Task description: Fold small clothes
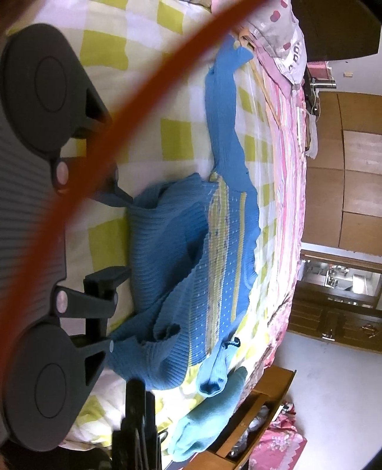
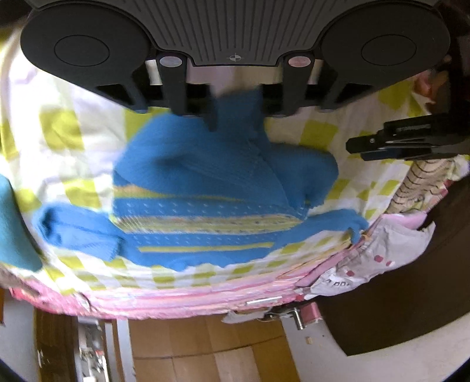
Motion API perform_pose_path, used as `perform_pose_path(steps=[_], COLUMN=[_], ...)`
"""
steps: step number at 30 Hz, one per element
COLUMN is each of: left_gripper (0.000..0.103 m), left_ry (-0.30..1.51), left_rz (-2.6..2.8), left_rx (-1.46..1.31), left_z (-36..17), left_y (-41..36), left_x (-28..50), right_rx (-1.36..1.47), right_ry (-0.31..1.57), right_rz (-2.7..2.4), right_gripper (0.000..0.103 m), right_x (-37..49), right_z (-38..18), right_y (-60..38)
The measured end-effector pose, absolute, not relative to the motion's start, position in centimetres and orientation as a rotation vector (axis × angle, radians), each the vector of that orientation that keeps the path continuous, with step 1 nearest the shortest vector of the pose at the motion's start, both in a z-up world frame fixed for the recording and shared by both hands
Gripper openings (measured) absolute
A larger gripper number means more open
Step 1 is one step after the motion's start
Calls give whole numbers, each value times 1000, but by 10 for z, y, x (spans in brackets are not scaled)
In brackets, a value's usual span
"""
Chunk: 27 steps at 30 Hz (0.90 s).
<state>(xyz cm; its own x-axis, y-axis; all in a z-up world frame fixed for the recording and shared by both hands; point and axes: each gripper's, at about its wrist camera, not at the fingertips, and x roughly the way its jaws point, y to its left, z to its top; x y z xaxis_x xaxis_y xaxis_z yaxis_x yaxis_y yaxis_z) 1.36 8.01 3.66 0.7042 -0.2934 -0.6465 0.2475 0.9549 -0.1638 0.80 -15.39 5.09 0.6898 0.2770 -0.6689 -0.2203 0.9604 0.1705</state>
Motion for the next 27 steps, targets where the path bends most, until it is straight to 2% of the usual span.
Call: perform_pose_path(steps=[2,7,9,10,11,13,17,21,23,24,25,27], left_gripper=[51,52,52,52,53,54,56,66,67,67,67,68], left_ry=[733,740,735,729,722,715,707,694,693,695,699,704], left_rz=[-292,-278,-271,-269,-268,-269,-275,-284,-281,-277,-271,-261], left_rx=[-77,-97,-90,-87,-85,-93,-110,-90,-81,-78,-77,-78], left_z=[34,30,30,30,31,32,33,32,29,28,27,25], left_y=[82,85,86,87,88,91,92,85,81,80,79,79], left_x=[15,18,19,19,20,21,26,30,35,38,42,51], right_rx=[39,-23,-36,-20,6,45,76,102,128,145,159,168], right_ry=[741,727,738,751,763,772,764,768,778,774,773,771], right_rz=[263,214,173,165,169,159,103,26,38,53,82,122], right_gripper=[45,43,30,12,3,0,0,0,0,2,10,10], right_x=[16,37,41,41,39,31,1,-20,-21,-20,-17,-9], right_z=[44,21,16,16,17,22,43,56,58,57,56,52], right_y=[-140,-121,-121,-125,-131,-147,-185,-216,-221,-219,-214,-199])
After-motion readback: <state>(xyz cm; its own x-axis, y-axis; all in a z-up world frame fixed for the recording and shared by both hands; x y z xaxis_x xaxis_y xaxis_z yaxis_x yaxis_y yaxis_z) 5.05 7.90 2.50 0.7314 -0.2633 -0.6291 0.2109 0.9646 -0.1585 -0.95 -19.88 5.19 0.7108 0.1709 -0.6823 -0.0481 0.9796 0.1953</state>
